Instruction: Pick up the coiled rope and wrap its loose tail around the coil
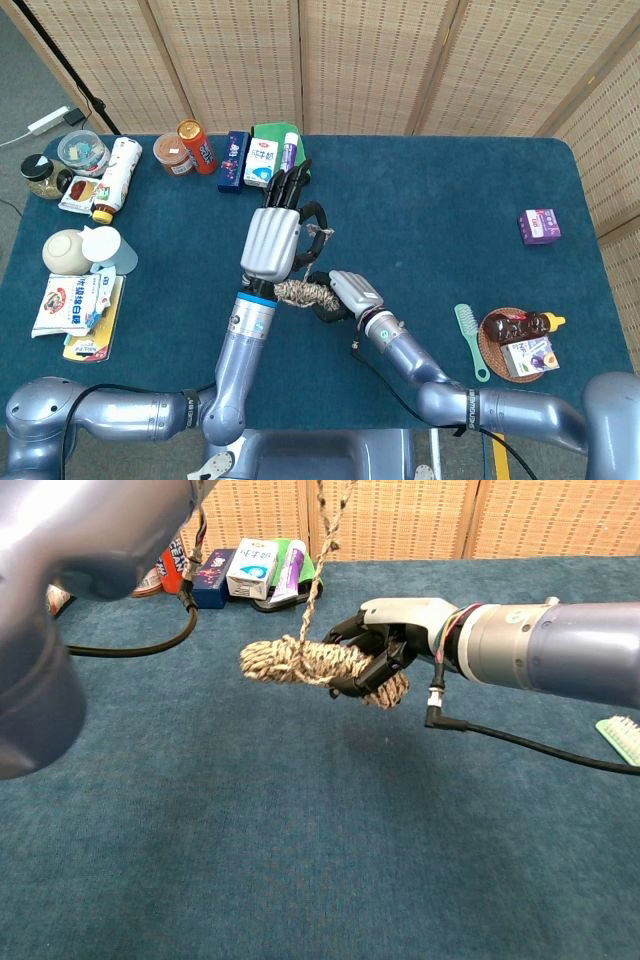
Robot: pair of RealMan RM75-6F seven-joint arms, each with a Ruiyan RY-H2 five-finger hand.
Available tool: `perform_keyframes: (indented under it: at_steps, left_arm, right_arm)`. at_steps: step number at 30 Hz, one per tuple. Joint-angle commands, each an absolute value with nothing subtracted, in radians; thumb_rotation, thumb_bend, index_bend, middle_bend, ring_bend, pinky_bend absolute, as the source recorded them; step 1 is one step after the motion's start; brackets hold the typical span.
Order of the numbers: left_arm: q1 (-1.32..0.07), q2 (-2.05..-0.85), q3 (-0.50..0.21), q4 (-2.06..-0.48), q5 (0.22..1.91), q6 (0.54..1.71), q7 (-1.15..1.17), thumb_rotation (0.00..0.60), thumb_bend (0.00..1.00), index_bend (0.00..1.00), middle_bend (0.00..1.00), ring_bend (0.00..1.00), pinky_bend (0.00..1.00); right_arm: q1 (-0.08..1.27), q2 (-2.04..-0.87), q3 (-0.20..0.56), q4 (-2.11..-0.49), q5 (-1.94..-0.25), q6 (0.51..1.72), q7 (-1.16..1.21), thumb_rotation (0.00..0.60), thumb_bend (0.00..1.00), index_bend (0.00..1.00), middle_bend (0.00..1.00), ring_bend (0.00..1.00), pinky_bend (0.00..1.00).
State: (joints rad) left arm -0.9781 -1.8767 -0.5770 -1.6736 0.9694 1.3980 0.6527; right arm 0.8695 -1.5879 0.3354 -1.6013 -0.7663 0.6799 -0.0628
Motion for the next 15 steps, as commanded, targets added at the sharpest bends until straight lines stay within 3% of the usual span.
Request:
perform_keyframes:
  at_steps: [1,15]
  left_arm:
    - [-0.996,-1.906,-0.593,-1.616,0.942,1.415,0.653,0.6,0.4,0.6,0.0,0.0,0.0]
    - [-0.985,-1.954,-0.566,-1.432,0.872,1.381,0.569,0.6,0.4,0.6,0.0,0.0,0.0]
  right_arm:
    - [0.823,-1.51,0.357,-1.632,-0.927,0.544,0.093,0.6,1.0,0.75,0.5,0.4,0.69]
    - [0.736,-1.424,0.48,-1.738,-1.184,0.433,0.511,0.6,1.0,0.75,0.51,0.4,0.7]
